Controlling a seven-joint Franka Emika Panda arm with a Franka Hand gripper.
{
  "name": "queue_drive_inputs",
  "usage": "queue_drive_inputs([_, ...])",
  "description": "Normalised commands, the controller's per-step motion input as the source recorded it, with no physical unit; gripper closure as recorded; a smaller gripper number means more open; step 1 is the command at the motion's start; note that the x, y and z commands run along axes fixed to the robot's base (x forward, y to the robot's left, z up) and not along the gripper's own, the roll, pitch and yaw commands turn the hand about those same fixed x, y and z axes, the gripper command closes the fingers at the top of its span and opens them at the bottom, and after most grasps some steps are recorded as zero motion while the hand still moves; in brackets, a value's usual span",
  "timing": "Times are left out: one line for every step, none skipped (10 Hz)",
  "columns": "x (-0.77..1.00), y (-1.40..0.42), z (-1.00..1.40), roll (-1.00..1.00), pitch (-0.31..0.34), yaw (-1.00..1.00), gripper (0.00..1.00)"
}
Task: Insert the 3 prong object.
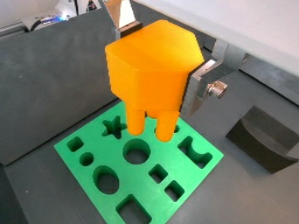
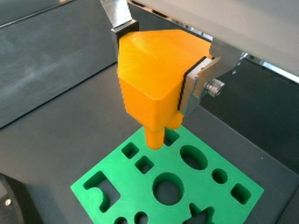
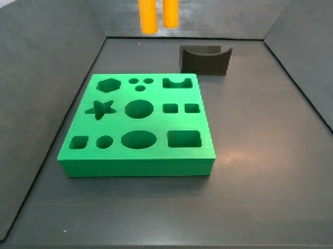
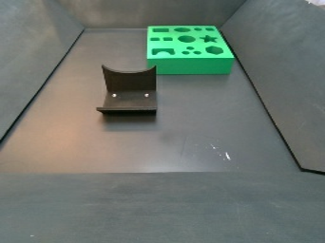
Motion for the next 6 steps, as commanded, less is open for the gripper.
queue_drive_inputs([-0.05,0.08,-0.57,0.14,-0.09,0.98,1.0])
queue_drive_inputs([-0.08,0.05,-0.57,0.14,-0.074,1.0,1.0])
queue_drive_inputs([-0.13,0.08,-0.75,0.13,-0.121,0.96,1.0])
queue_drive_inputs([-0.18,0.15,-0.85,0.17,-0.159,0.86,1.0])
queue_drive_inputs([-0.21,0.34,-0.92,0.13,-0.176,0.69,1.0])
queue_drive_inputs([-0.33,0.41,-0.91,0.14,-0.204,0.6,1.0])
